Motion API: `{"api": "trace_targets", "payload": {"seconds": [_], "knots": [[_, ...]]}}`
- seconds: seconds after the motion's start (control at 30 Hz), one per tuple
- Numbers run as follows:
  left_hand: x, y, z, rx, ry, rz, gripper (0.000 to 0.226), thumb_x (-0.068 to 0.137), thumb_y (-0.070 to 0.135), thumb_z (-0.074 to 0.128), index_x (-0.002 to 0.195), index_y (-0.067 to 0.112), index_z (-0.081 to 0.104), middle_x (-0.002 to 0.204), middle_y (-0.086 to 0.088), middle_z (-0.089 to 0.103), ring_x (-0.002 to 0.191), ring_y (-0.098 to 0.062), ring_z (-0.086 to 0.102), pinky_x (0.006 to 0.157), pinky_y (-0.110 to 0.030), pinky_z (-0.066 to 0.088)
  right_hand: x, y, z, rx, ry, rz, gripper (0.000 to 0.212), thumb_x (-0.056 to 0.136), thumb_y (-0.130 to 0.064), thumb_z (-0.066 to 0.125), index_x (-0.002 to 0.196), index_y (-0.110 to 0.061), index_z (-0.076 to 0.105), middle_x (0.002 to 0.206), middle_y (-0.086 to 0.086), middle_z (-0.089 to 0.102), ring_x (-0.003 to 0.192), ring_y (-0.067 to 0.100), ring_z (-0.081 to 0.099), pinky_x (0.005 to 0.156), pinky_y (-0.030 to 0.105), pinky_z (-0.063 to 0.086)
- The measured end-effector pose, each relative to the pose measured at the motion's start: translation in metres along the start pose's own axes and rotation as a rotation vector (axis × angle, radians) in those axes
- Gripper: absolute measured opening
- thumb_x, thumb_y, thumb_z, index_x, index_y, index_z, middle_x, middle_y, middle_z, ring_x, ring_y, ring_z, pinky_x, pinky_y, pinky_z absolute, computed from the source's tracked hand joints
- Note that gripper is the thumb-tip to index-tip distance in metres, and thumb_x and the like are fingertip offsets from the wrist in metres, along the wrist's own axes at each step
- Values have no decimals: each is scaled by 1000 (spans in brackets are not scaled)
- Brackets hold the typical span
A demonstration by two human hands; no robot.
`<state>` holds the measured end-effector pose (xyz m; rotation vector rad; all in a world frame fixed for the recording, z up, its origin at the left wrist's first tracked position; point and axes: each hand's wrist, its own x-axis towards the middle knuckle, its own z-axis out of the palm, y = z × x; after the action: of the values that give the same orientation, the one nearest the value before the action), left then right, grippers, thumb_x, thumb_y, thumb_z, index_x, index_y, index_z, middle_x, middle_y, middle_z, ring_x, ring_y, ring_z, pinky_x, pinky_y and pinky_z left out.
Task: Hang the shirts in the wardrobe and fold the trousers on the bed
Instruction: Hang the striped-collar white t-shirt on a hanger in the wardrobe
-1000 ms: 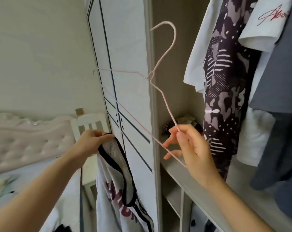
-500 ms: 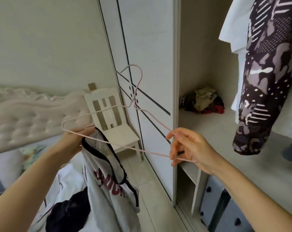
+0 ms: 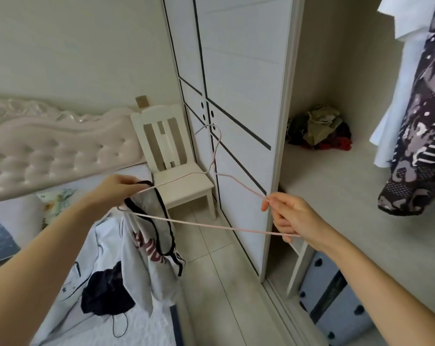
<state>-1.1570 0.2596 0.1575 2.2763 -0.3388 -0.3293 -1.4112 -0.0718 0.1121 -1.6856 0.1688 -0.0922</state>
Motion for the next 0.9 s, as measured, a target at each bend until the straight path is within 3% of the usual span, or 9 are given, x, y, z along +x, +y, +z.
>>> {"api": "trace_targets", "payload": {"seconds": [0.1,0.2,0.33,0.43,0.57,0.8,0.9], "knots": [[7,2,9,273,77,117,16,88,24,73,74,17,73,63,-4,63,57,-16,52,53,-25,39,1,3,-4,29,23,34,27,105,-20,39,94,-9,61,57,1,24,47,15,16,39,20,23],[11,-1,15,452,137,116,14,92,17,65,82,11,71,71,-8,65,66,-24,57,59,-31,41,0,6,-11,58,73,58,27,105,-20,40,93,-8,61,60,4,20,49,16,13,40,20,19],[10,2,29,450,156,142,17,95,18,62,86,9,72,74,-9,66,67,-27,60,60,-33,43,-1,10,-8,61,73,50,27,105,-19,39,94,-7,61,60,5,20,49,18,12,41,21,17],[6,11,42,489,122,216,15,96,18,60,95,16,75,83,-3,69,75,-23,61,69,-36,51,-1,12,-1,43,55,26,26,105,-19,39,92,-8,59,58,3,22,48,16,14,41,22,17],[2,23,56,466,168,285,19,98,20,58,103,19,76,89,2,69,73,-16,58,68,-32,46,-4,14,5,41,12,0,25,105,-17,39,90,-7,56,54,-1,23,45,13,15,42,20,18],[-3,36,62,515,267,362,22,100,27,55,110,24,74,99,-3,73,83,-26,64,72,-44,55,-20,-2,-13,138,-34,-114,24,94,-26,48,88,-7,61,48,2,22,40,12,14,41,18,20],[-4,39,69,412,207,380,21,99,21,57,109,19,75,95,-2,74,77,-19,62,71,-37,52,-16,-7,-14,19,-48,-109,23,100,-20,46,88,-10,62,49,0,26,40,13,18,41,20,19]]}}
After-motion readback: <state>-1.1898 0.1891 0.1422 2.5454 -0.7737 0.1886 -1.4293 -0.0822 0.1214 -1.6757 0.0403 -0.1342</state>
